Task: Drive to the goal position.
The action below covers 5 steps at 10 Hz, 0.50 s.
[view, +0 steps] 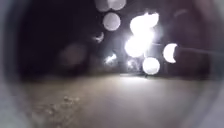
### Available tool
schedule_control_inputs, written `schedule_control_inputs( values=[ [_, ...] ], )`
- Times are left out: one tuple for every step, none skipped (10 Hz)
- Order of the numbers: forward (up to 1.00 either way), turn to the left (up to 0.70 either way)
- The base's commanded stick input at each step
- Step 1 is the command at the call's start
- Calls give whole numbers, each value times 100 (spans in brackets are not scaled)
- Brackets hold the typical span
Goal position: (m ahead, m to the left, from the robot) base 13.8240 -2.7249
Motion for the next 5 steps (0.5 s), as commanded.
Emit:
schedule_control_inputs(
  values=[
    [100,-30],
    [100,-9],
    [100,0],
    [100,0],
    [100,0]
  ],
)
